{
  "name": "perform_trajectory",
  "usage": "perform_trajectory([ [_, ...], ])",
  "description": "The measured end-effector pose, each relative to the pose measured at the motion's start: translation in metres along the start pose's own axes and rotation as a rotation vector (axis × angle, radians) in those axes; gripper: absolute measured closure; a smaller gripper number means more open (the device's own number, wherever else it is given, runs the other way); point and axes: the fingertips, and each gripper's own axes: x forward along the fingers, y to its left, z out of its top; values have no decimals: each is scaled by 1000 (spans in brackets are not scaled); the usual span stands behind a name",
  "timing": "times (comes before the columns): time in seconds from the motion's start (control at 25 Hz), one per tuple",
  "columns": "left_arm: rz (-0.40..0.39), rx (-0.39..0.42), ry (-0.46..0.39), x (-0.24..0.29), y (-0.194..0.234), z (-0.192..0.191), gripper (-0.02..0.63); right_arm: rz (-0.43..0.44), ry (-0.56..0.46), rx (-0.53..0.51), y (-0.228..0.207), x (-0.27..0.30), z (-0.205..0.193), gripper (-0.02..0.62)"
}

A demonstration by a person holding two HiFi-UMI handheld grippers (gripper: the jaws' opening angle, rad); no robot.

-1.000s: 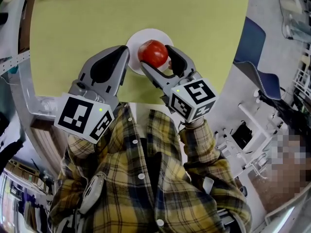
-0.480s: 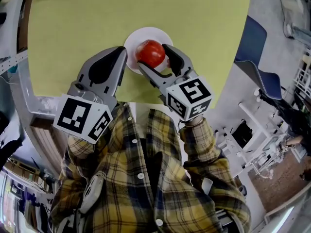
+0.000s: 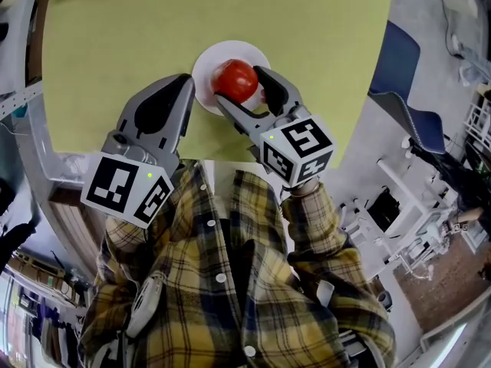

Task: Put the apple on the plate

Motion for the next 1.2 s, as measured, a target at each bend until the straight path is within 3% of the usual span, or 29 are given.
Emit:
perform_trajectory([
  [0.84,-17,-6,3,2,3,5,600,4,11,-33,6,-1,7,238],
  [1.2,-21,9,-16,-4,-1,19,600,31,-32,-42,19,-10,24,238],
])
